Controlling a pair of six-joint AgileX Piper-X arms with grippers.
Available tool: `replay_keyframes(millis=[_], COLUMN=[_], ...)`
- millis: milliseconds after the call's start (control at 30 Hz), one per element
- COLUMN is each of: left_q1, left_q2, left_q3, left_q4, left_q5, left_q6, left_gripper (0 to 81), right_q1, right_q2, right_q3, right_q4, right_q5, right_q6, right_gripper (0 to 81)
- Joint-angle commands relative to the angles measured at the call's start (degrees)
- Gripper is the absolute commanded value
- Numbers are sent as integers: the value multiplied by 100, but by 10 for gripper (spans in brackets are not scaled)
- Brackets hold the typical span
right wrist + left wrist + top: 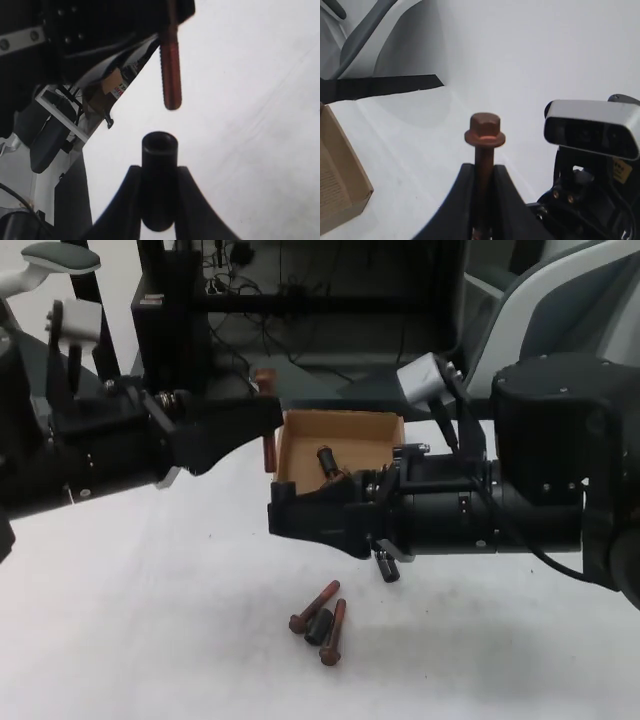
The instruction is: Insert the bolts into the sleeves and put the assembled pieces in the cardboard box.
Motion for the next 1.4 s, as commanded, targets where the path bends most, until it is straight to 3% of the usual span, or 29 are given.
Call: replay_keyframes(millis=[0, 967, 1367], left_q1=[-24, -24, -24], left_q2=[-15, -27, -27], left_q3=[-98, -94, -94], left_q4=[-226, -226, -226], left_q5=[28, 461, 461], left_q6=[90, -435, -435], left_gripper=[17, 17, 17], right_q1=[-27, -32, -300], right_q2=[-14, -14, -14], right_q3=[-72, -294, -349], right_q4=[-32, -83, 116], right_q5=[-232, -249, -237], right_q6=[-47, -352, -434], right_gripper=[4, 4, 4])
